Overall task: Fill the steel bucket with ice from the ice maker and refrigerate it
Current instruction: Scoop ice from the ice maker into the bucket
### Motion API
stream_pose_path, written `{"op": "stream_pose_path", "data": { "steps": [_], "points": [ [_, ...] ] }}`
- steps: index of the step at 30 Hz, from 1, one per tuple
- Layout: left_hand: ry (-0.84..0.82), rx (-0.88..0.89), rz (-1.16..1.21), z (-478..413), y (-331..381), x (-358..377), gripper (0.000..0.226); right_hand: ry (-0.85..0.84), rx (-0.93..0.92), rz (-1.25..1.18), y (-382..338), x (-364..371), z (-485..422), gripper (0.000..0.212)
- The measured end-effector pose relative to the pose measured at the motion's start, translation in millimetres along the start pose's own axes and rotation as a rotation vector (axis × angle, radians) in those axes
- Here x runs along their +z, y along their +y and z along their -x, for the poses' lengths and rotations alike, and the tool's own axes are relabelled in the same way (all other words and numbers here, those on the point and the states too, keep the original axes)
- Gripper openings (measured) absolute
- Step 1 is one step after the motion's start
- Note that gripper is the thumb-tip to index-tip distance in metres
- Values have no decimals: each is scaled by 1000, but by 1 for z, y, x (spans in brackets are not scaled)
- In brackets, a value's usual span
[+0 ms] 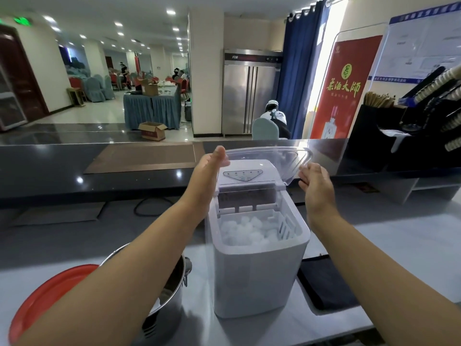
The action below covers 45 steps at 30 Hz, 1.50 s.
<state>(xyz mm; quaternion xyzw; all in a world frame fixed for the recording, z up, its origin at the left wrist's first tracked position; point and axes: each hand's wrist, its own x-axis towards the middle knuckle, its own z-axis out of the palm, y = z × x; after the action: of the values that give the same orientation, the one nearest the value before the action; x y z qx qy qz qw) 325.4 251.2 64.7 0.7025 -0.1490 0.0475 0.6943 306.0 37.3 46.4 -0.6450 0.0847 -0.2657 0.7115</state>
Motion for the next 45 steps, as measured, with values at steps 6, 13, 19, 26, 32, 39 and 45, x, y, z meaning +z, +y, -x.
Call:
{"op": "stream_pose_path", "data": {
  "steps": [6, 13, 19, 26, 32, 39, 45],
  "points": [
    [207, -12, 119, -27, -5, 9, 55, -138, -14, 30, 5, 2, -19, 30],
    [226, -30, 34, -46, -39, 9, 46, -302, 6, 97, 20, 3, -39, 46],
    [242, -62, -28, -44, -61, 12, 53, -359, 10, 167, 27, 2, -46, 48],
    [285, -91, -9, -38, -66, 18, 55, -380, 58, 149, 35, -2, -52, 49],
    [298, -139, 10, -36, -62, 18, 57, -246, 81, 164, 34, -5, -51, 16],
    [319, -176, 38, -30, -55, 21, 60, -71, 97, 257, 34, -8, -43, 17],
    [290, -191, 56, -30, -50, 19, 61, -34, 46, 261, 24, -1, -30, 20]
  ]
}}
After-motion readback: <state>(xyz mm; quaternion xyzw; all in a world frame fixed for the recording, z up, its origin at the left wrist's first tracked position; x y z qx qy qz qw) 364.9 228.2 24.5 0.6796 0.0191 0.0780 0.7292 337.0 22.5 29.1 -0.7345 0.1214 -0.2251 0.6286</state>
